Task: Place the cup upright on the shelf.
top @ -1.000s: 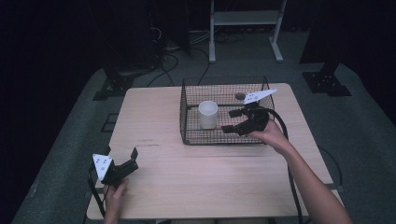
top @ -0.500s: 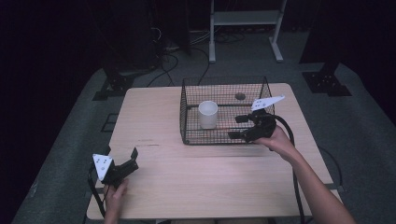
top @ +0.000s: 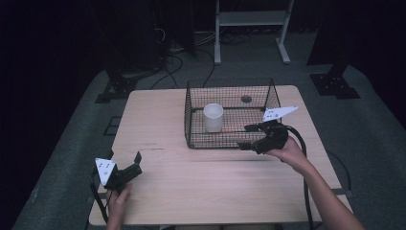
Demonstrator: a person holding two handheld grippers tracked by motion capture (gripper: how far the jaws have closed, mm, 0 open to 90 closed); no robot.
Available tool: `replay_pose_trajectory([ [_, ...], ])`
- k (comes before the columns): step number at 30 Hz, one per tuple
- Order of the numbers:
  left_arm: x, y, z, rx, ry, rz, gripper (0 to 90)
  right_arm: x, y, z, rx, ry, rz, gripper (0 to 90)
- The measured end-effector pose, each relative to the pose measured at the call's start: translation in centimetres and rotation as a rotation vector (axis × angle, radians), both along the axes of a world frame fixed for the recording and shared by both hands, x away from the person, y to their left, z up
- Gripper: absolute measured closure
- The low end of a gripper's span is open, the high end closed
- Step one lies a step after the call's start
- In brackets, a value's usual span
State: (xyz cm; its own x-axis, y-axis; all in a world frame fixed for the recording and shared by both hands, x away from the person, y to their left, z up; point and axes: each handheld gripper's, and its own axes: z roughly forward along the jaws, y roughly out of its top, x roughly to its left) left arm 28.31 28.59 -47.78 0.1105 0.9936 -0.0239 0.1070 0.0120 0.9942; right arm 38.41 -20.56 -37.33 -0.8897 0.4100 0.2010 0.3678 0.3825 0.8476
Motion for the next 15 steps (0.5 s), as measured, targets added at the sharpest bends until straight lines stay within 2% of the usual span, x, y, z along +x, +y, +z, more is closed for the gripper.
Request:
replay_pose_trajectory([
  [13, 0.0, 0.0, 0.0, -0.001, 0.001, 0.001, 0.0, -1.2, -0.9, -1.2, -0.010, 0.020, -0.003, 13.8],
  [15, 0.0, 0.0, 0.0, 0.001, 0.001, 0.001, 0.0, -1.4, -1.0, -1.3, -0.014, 0.010, -0.005, 13.8],
])
